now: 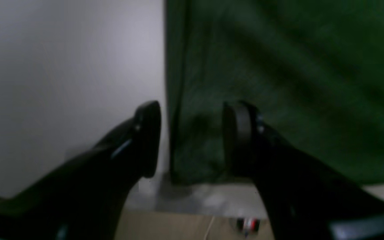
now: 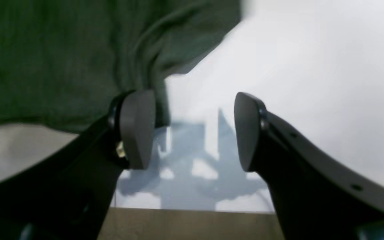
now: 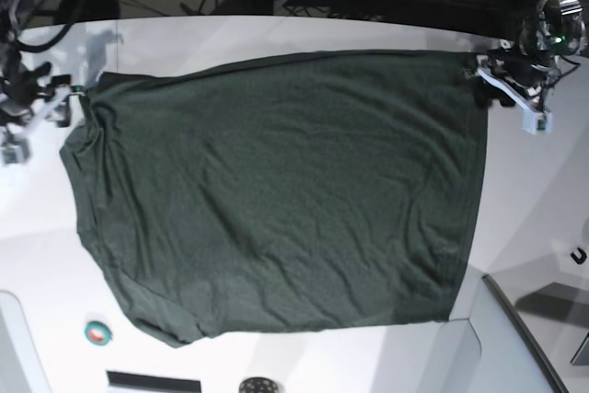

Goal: Layout the t-shirt on the table in an organized manner, then fold the t-shirt properly
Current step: 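Lay the shirt flat and release it with the right gripper, then regrasp the shirt corner with the right gripper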

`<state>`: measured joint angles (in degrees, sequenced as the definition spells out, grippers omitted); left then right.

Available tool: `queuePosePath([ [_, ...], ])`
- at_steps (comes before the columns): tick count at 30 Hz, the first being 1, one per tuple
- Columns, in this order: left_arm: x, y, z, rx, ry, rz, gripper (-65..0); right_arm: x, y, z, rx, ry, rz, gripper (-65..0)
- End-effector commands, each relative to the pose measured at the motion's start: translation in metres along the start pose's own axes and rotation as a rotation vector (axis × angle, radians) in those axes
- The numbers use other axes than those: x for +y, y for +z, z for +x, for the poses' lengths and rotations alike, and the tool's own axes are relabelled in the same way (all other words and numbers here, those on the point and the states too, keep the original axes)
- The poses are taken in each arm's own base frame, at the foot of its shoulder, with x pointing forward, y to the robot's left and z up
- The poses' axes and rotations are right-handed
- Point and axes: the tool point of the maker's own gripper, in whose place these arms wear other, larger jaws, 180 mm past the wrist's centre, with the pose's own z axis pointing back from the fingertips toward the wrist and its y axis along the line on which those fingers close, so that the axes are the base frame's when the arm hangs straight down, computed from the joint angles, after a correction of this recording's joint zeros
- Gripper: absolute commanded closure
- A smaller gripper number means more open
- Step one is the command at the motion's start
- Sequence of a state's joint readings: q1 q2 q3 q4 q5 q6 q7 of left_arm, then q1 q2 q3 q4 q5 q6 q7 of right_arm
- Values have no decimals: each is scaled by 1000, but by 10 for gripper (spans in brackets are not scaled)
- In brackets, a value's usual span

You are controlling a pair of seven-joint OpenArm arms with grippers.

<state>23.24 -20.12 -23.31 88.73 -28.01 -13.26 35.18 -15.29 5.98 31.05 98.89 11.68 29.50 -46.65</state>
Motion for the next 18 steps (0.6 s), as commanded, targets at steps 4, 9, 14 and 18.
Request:
queuePosePath([
  [4, 10, 14, 33, -114, 17, 41, 0, 22, 8, -26, 32, 90, 101, -354],
  [9, 5, -10, 35, -97, 55, 20, 0, 46, -10, -55, 44, 14, 189, -353],
  [14, 0, -32, 29, -58, 86, 3, 0, 51, -20, -70, 70, -29, 215, -353],
  [18, -1, -40, 30, -42, 35, 29, 0, 52, -22, -70, 70, -35, 221, -353],
])
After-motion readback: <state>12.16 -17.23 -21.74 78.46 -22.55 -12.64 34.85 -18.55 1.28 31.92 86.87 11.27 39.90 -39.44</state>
